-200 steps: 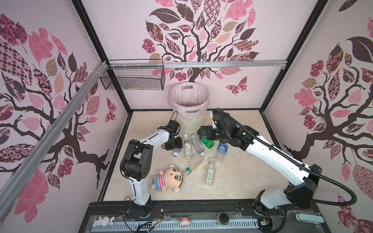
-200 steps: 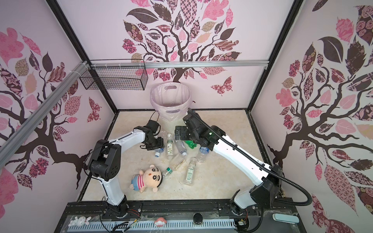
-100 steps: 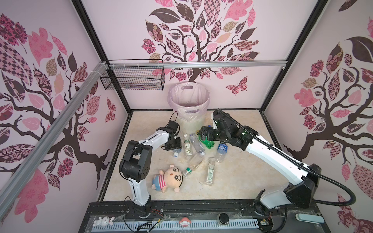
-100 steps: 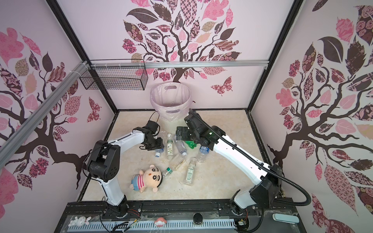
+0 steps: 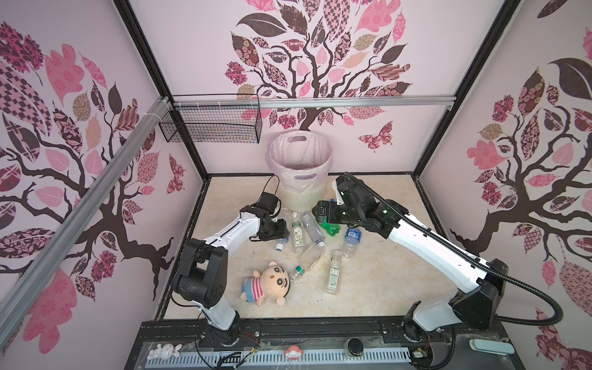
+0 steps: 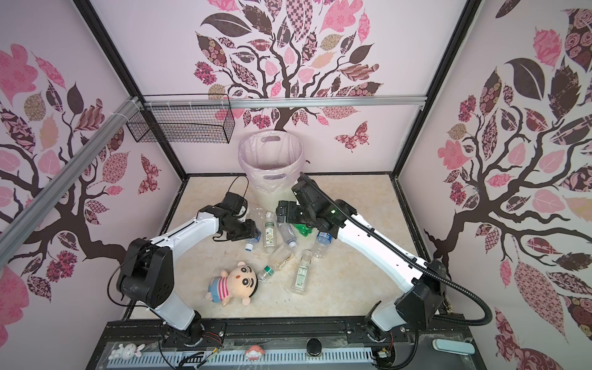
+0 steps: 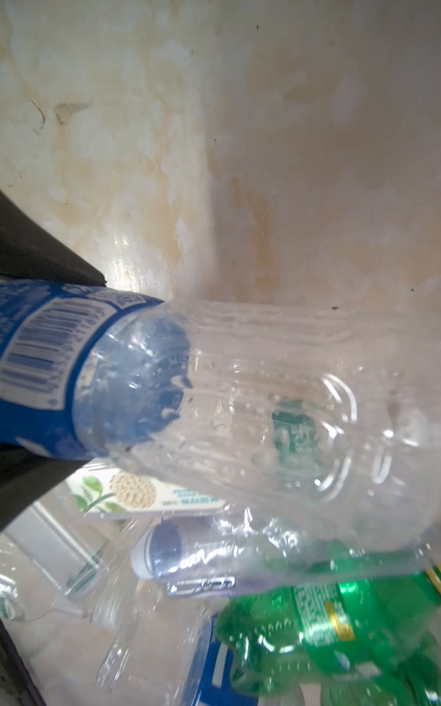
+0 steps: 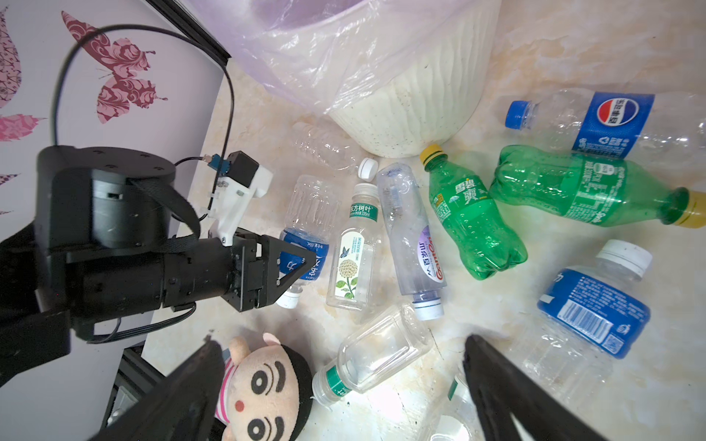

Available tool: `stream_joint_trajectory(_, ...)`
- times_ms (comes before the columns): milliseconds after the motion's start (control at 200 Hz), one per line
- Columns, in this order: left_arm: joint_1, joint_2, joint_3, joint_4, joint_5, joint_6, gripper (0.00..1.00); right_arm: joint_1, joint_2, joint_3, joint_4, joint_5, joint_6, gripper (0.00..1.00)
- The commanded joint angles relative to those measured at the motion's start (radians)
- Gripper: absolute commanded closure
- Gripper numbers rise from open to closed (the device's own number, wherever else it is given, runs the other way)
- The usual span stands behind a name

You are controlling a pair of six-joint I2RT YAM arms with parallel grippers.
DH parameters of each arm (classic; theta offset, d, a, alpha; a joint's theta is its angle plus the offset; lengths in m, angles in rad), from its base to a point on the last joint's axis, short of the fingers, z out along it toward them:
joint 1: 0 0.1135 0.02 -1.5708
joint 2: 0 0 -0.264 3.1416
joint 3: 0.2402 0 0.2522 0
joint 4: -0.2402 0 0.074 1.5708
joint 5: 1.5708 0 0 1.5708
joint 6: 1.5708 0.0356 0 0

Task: Throw the plastic bottles in the bin
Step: 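Lift the blue-labelled bottle with the left gripper toward the right gripper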

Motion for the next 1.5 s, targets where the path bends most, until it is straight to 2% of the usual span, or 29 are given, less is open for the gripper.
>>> stream_joint_trajectory(0,-0.001,-0.067,-0.022,0.007,0.034,0.015,0.59,-0.004,0.025,0.052,0.012,-0.035,0.031,0.00)
stream_joint_trajectory(260,-0.016,-0.204,-0.030,0.034,0.085,0.001,0.60,-0.044,0.035,0.082,0.019,-0.125,0.062,0.00)
stream_joint_trajectory(455,-0.100,-0.278,0.027,0.040,0.089,-0.001,0.60,-0.056,0.078,0.144,0.001,-0.164,0.038,0.01)
stream_joint_trajectory(565,-0.146,-0.285,0.078,0.031,0.082,-0.002,0.60,-0.071,0.091,0.170,0.005,-0.193,0.046,0.00)
stream_joint_trajectory(825,-0.162,-0.311,0.160,0.052,0.103,-0.051,0.61,-0.092,0.097,0.190,-0.007,-0.199,0.043,0.02)
stream_joint_trajectory(1180,-0.207,-0.295,0.226,0.049,0.122,-0.018,0.61,-0.103,0.122,0.220,0.013,-0.257,0.043,0.05)
stream_joint_trajectory(1490,-0.268,-0.292,0.242,0.067,0.104,-0.029,0.61,-0.113,0.128,0.173,0.087,-0.318,0.097,0.13)
